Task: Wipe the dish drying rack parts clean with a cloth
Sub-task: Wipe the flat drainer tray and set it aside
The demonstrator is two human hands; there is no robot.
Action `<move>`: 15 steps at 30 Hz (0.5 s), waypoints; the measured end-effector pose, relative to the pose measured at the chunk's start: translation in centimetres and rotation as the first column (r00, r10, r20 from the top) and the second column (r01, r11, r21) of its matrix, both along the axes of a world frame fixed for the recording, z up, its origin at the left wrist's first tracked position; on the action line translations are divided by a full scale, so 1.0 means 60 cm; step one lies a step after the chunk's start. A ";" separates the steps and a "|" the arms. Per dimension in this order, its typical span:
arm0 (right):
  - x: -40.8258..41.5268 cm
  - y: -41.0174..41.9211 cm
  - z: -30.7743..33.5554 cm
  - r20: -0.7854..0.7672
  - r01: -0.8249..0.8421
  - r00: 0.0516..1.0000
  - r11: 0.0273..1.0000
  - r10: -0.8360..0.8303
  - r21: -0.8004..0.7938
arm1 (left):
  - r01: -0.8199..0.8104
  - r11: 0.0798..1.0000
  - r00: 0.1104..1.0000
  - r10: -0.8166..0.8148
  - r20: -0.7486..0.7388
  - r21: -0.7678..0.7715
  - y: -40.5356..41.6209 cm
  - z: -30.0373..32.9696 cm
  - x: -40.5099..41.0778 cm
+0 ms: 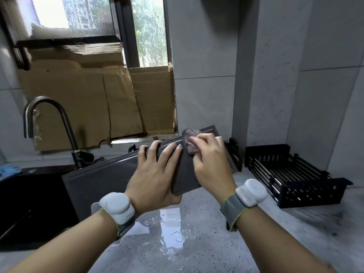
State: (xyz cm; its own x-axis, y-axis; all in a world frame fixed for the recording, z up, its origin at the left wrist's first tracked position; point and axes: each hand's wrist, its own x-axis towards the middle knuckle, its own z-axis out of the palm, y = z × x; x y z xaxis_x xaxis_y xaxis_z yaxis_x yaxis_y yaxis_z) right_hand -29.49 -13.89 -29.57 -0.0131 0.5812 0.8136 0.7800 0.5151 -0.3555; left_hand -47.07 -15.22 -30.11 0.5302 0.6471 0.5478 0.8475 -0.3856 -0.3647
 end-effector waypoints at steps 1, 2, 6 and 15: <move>-0.004 -0.002 -0.005 0.041 -0.054 0.998 0.998 0.054 -0.017 | 0.004 1.000 1.000 -0.004 0.009 -0.003 0.002 -0.001 0.000; -0.005 -0.004 -0.007 0.077 -0.105 0.991 0.994 0.108 -0.038 | 0.011 1.000 1.000 -0.011 0.009 -0.007 0.004 -0.003 -0.003; 0.018 0.002 0.012 0.008 -0.104 0.994 0.994 0.104 -0.011 | 0.027 0.999 0.998 -0.029 -0.053 -0.035 0.007 -0.015 -0.023; 0.005 0.012 0.000 0.106 -0.129 0.985 0.990 0.135 -0.063 | 0.005 1.000 0.995 -0.006 -0.099 -0.014 0.012 0.008 -0.006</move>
